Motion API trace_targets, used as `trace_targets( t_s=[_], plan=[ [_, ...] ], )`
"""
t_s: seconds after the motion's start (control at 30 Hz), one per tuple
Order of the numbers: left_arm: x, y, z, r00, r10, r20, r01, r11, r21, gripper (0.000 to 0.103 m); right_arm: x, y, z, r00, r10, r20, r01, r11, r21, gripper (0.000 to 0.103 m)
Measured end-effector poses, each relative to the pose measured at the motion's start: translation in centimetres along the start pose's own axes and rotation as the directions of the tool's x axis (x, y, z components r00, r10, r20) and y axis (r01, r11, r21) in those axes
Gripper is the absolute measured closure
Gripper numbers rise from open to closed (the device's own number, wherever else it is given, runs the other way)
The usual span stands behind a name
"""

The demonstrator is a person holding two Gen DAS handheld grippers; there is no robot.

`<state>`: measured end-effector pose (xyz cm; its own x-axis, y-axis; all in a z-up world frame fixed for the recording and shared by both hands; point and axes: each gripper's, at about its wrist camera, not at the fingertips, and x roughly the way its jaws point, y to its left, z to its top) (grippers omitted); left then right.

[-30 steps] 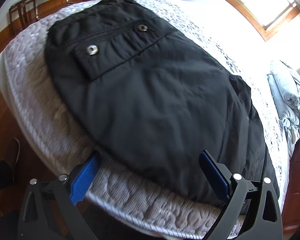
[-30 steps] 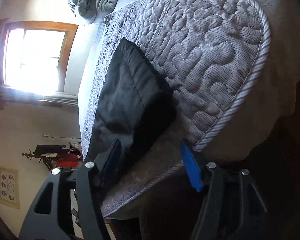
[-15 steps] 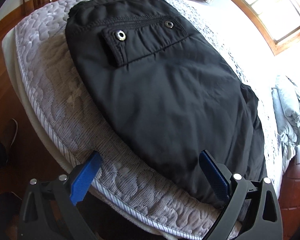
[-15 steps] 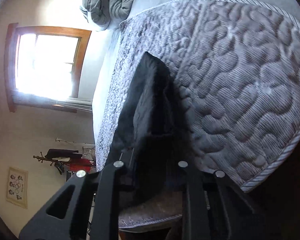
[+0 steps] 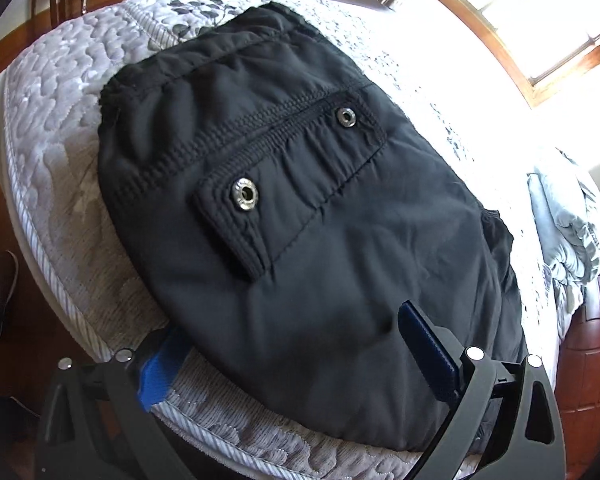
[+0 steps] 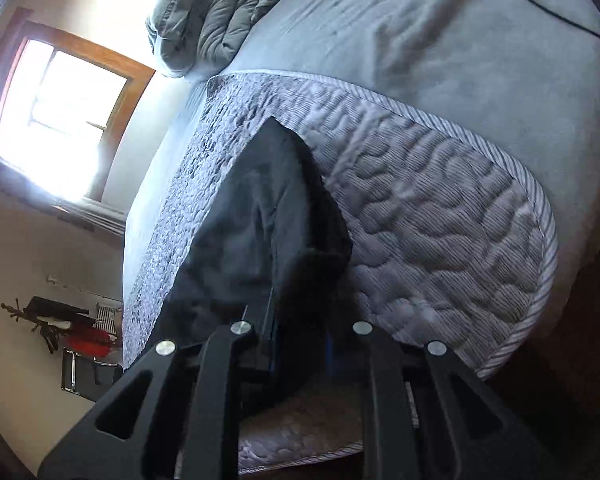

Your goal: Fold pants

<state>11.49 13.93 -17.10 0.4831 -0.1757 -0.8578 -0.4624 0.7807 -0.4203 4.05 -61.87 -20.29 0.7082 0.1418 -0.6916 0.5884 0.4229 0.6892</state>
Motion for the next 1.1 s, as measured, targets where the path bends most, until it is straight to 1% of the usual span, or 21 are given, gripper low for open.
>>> trace_targets(
  t_s=[0.1,0.17,0.23,0.3,0.37,0.4,0.47,0.5,0.57,0.6,0.63,0.67,0.7,0.73,0.77,0.8,0.83,0.9,0.93,1.0,1.1],
  plan=[
    [0.0,0.7,1.2,0.999,-0.053,0.006,0.053,0.997,-0.055,0.004,0.0,-1.2,-0.1,1.0,0.032,0.0,-0.032,0.999,0.037,0.087],
    [-0.2,0.5,3.0,0.995,-0.097,0.027,0.098,0.993,-0.062,0.009,-0.1,-0.8,0.0,1.0,0.024,0.0,-0.024,0.999,0.03,0.087],
    [0.6,-0.8,4.5,0.998,-0.068,0.008,0.069,0.997,-0.046,0.014,-0.1,-0.3,0.1,1.0,0.006,0.0,-0.006,1.0,0.007,0.087],
    [1.3,-1.3,5.3,0.999,-0.041,-0.005,0.041,0.999,-0.035,0.023,0.1,-0.3,0.1,1.0,0.007,-0.002,-0.007,1.0,0.013,0.087],
    [2.2,-1.8,6.8,0.998,-0.064,-0.002,0.064,0.997,-0.042,0.027,0.4,-0.4,0.2,1.0,0.011,-0.007,-0.011,1.0,0.028,0.087],
    [2.4,-1.9,7.4,0.997,-0.079,0.006,0.079,0.996,-0.045,0.031,0.4,-0.6,0.1,1.0,0.014,-0.006,-0.014,0.999,0.032,0.087],
    [2.9,-2.2,8.2,0.995,-0.093,0.018,0.094,0.995,-0.043,0.033,0.4,-0.5,-0.2,1.0,0.013,0.0,-0.013,0.999,0.031,0.086],
    [3.0,-2.1,8.2,0.997,-0.072,0.013,0.072,0.996,-0.054,0.033,0.3,-0.5,-0.4,1.0,0.007,0.001,-0.007,1.0,0.025,0.086],
    [2.8,-1.8,7.7,0.998,-0.056,0.014,0.057,0.997,-0.045,0.031,0.1,-0.8,-0.8,1.0,0.003,0.002,-0.003,1.0,0.019,0.082],
    [2.5,-1.6,7.4,0.999,-0.046,0.015,0.047,0.998,-0.031,0.027,0.1,-1.0,-0.9,1.0,0.0,-0.001,0.0,1.0,0.021,0.08],
    [2.1,-1.3,6.8,1.0,-0.018,0.019,0.018,1.0,-0.009,0.024,0.1,-1.1,-0.9,1.0,-0.004,-0.004,0.004,1.0,0.024,0.076],
    [1.7,-1.0,6.3,1.0,-0.006,0.03,0.005,1.0,0.006,0.023,0.0,-1.3,-0.9,1.0,-0.004,-0.005,0.004,1.0,0.025,0.075],
    [1.0,-0.6,5.7,0.999,0.002,0.048,-0.003,1.0,0.023,0.019,-0.1,-1.3,-1.0,1.0,0.001,-0.003,-0.001,1.0,0.025,0.073],
    [0.5,-0.4,5.2,0.998,0.012,0.06,-0.013,0.999,0.03,0.014,-0.2,-1.4,-1.1,1.0,-0.003,-0.001,0.003,1.0,0.028,0.068],
    [-0.1,-0.2,4.6,0.997,0.034,0.07,-0.037,0.999,0.035,0.012,-0.5,-1.5,-1.2,1.0,-0.013,0.005,0.013,0.999,0.036,0.061],
    [-0.4,0.0,4.0,0.996,0.047,0.071,-0.05,0.998,0.038,0.011,-0.8,-1.6,-1.4,1.0,-0.016,0.013,0.015,0.999,0.04,0.058],
    [-0.7,0.6,3.2,0.997,0.042,0.069,-0.045,0.998,0.04,0.011,-1.2,-1.8,-1.7,1.0,-0.014,0.026,0.012,0.999,0.049,0.056],
    [-1.6,1.7,2.6,0.998,0.027,0.06,-0.03,0.999,0.04,0.011,-1.5,-2.3,-2.3,1.0,-0.007,0.025,0.005,0.996,0.085,0.046],
    [-1.7,1.7,2.5,0.998,0.027,0.055,-0.029,0.999,0.041,0.01,-1.5,-2.6,-2.7,1.0,0.002,0.019,-0.004,0.994,0.105,0.044],
    [-1.8,2.0,2.2,0.998,0.03,0.049,-0.032,0.999,0.044,0.009,-1.4,-2.9,-3.3,0.999,0.037,0.01,-0.038,0.992,0.12,0.044],
    [-1.4,1.7,2.0,0.998,0.046,0.047,-0.048,0.998,0.043,0.008,-0.8,-2.9,-3.3,0.999,0.043,-0.004,-0.042,0.991,0.126,0.045]
  ],
)
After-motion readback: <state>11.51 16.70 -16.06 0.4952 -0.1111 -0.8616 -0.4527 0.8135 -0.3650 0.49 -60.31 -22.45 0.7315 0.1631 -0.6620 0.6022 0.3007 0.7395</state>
